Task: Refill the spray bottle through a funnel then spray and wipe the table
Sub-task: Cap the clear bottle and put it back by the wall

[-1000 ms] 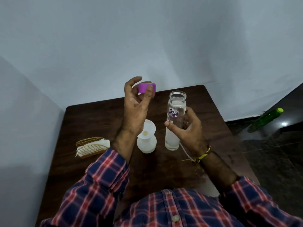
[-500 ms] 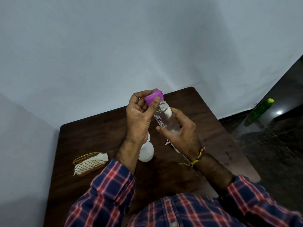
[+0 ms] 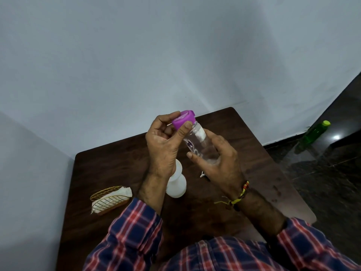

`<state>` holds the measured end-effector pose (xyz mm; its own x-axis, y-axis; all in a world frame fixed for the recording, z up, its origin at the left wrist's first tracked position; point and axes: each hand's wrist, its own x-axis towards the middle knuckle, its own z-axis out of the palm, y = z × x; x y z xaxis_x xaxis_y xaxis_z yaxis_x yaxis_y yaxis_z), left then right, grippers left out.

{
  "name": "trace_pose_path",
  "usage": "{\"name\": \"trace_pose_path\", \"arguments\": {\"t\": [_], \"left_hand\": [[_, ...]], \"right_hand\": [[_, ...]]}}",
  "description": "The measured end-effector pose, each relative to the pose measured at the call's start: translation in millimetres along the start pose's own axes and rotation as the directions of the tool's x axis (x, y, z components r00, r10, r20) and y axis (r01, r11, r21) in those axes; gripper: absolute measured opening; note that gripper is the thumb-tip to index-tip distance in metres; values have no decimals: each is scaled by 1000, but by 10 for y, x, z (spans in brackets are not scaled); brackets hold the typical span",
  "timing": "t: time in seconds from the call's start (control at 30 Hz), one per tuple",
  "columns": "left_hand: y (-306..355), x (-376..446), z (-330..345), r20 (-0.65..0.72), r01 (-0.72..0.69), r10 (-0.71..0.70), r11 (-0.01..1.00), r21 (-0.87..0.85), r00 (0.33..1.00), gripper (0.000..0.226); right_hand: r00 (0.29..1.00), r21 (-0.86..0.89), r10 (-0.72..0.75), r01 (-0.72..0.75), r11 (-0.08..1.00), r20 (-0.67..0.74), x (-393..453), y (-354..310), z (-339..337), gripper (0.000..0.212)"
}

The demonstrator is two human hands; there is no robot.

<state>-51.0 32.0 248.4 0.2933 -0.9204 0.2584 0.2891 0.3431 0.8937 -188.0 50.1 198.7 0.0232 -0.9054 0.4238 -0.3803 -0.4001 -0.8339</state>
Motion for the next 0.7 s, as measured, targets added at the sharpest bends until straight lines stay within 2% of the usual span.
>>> {"name": "trace_pose_path", "arguments": {"t": [0.1,0.17,0.3,0.47,0.57,0.7], "left_hand": [[-29,-34,81,-79,-11,10,1000,-14,997,34],[-34,-23,88,-75,-12,11,1000,-9,997,33],[20,41,-6,97,31,-32,999,8,995,33],[40,103,-132,264,117,-116,993,10,957,39],[11,87,-189,306,137,-141,990,35,942,38],[39,4,-168,279,162,-160,987,16,947,33]], "right_hand": [[998,-67,-7,3,998,-65,-15,-29,2,73],[996,-109,-17,8,994,-84,-5,-38,-22,72],[1000,4,-10,10,1000,-27,17,-12,-92,72],[995,216,52,-70,974,86,-6,-57,-87,61],[993,226,88,-105,969,80,-11,-81,-91,58],[994,220,84,-99,970,75,4,-113,-75,58]]}}
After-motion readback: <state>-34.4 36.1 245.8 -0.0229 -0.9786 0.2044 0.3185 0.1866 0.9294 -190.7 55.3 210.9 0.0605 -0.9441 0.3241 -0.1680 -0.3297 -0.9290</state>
